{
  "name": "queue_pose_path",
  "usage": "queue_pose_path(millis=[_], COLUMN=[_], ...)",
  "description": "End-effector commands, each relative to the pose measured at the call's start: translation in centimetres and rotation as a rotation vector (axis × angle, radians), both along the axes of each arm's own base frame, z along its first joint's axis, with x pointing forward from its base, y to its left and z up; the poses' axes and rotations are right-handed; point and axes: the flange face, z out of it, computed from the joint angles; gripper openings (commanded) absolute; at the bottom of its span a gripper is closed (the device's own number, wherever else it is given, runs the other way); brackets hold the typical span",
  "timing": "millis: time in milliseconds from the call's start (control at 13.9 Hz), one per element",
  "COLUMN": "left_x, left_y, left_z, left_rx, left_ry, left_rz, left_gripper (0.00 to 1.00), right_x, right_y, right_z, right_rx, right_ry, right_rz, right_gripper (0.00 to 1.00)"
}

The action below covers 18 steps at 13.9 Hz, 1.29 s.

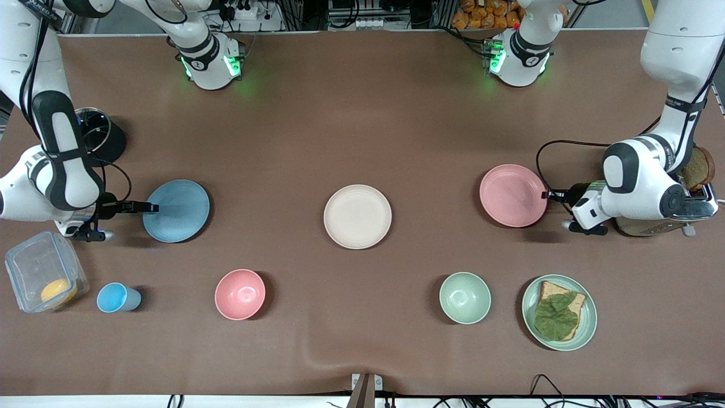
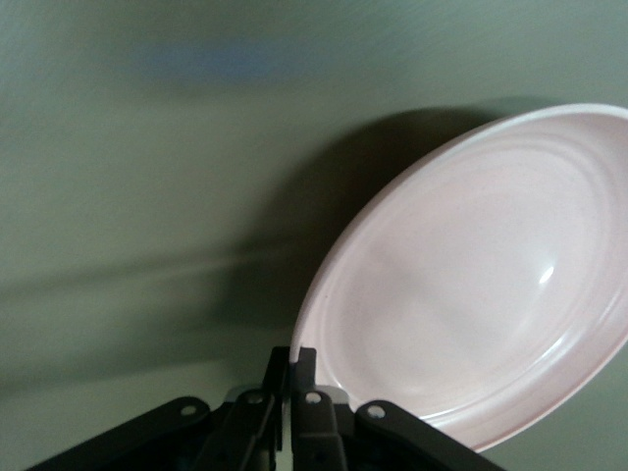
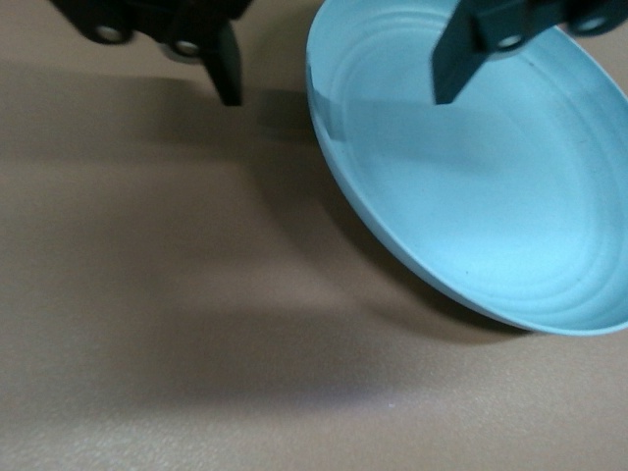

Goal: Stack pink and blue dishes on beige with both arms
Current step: 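Carry the pink plate onto the beige plate with the left gripper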

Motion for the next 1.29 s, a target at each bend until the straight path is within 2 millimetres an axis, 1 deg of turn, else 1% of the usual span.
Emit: queue_pose_path(millis=[0,72,144,216,288,359,431,503,575,647,719,791,863,935,1007,1222], left_x=[2.6,3.7,4.5,5.1,5.2,5.4,5.8,5.8,5.6,5.6,5.6,5.6,5.5,5.3,5.2,4.1], left_y=[-5.0,-7.0,-9.7,-12.1,-15.0,-17.6,-21.0,-24.5,-27.9,-30.5,-32.5,-34.6,-36.7,-38.3,-39.1,-41.6], left_z=[5.9,8.0,9.8,11.1,11.7,11.7,12.1,12.1,11.6,10.9,10.0,8.7,7.9,7.2,6.8,5.3], left_rx=[-0.042,-0.035,-0.023,-0.012,0.000,0.012,0.026,0.049,0.078,0.092,0.103,0.109,0.107,0.105,0.099,0.102], left_ry=[0.002,-0.006,-0.005,-0.005,-0.005,0.000,0.000,0.011,0.031,0.035,0.036,0.031,0.015,-0.005,-0.022,-0.025], left_rz=[-0.024,-0.021,-0.007,0.012,0.015,0.027,0.047,0.081,0.118,0.134,0.137,0.152,0.180,0.216,0.239,0.253], left_gripper=[0.00,0.00,0.00,0.00,0.00,0.00,0.00,0.00,0.00,0.00,0.00,0.00,0.00,0.00,0.00,0.00], right_x=[0.2,0.3,0.3,0.5,0.6,0.9,1.0,1.4,2.1,2.6,3.2,3.3,3.6,4.0,4.3,5.4], right_y=[0.0,-0.1,-0.2,-0.3,-0.4,-0.5,-0.4,-0.5,-0.2,-0.3,-0.6,-0.8,-0.8,-0.7,-0.6,0.2], right_z=[-0.3,-0.2,-0.2,0.0,-0.1,0.1,0.2,0.6,1.6,2.6,3.4,3.9,4.4,5.0,5.7,7.6], right_rx=[0.038,0.042,0.047,0.049,0.048,0.046,0.048,0.049,0.054,0.073,0.081,0.090,0.093,0.101,0.109,0.114], right_ry=[-0.014,-0.020,-0.029,-0.038,-0.039,-0.043,-0.043,-0.048,-0.044,-0.029,-0.024,-0.020,-0.018,-0.017,-0.013,0.008], right_rz=[-0.010,0.004,0.024,0.035,0.038,0.041,0.044,0.044,0.049,0.060,0.068,0.068,0.072,0.078,0.086,0.071], right_gripper=[0.34,0.19,0.11,0.06,0.00,0.00,0.00,0.00,0.00,0.00,0.00,0.00,0.00,0.00,0.00,0.00])
